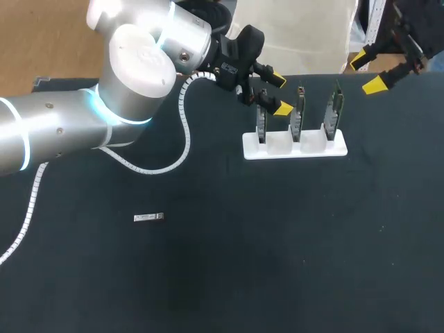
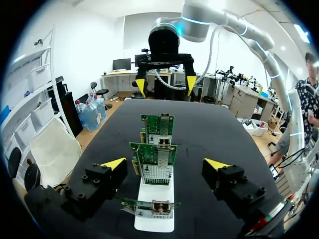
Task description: Pick up the optical module with the left hand, and insert it into the network port with the right hand.
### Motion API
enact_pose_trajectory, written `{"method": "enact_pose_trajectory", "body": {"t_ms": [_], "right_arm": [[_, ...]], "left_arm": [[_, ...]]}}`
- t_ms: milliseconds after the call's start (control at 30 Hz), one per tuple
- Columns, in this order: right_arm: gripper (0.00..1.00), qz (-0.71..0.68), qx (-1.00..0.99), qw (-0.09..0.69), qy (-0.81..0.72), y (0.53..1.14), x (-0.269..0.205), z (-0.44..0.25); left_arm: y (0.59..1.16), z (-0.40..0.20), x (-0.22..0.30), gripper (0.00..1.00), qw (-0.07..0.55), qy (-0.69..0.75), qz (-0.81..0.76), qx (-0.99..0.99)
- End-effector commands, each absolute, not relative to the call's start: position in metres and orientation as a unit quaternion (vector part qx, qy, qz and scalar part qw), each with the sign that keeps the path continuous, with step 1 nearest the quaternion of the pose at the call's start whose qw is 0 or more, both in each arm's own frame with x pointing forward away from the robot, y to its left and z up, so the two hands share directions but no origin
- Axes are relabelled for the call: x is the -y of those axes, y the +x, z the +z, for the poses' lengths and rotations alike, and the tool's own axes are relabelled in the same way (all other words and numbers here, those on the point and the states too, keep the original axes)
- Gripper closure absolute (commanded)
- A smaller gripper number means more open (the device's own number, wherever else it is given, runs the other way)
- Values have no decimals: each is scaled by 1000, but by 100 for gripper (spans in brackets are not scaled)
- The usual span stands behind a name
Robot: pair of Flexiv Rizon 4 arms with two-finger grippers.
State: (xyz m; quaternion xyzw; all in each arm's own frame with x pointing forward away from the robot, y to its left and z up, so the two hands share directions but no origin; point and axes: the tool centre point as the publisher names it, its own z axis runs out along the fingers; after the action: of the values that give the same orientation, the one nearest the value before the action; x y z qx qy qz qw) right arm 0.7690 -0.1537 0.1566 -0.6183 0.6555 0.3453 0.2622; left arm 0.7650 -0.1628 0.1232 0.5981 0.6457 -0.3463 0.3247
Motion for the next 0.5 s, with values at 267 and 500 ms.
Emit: {"method": "enact_pose_trajectory", "body": {"t_ms": [267, 500], "right_arm": [[0, 343, -656, 264, -618, 766, 153, 157], [0, 343, -656, 264, -618, 766, 153, 157]], "left_arm": [[765, 130, 164, 0, 332, 592, -335, -653], [765, 167, 167, 0, 373, 605, -329, -622]]}}
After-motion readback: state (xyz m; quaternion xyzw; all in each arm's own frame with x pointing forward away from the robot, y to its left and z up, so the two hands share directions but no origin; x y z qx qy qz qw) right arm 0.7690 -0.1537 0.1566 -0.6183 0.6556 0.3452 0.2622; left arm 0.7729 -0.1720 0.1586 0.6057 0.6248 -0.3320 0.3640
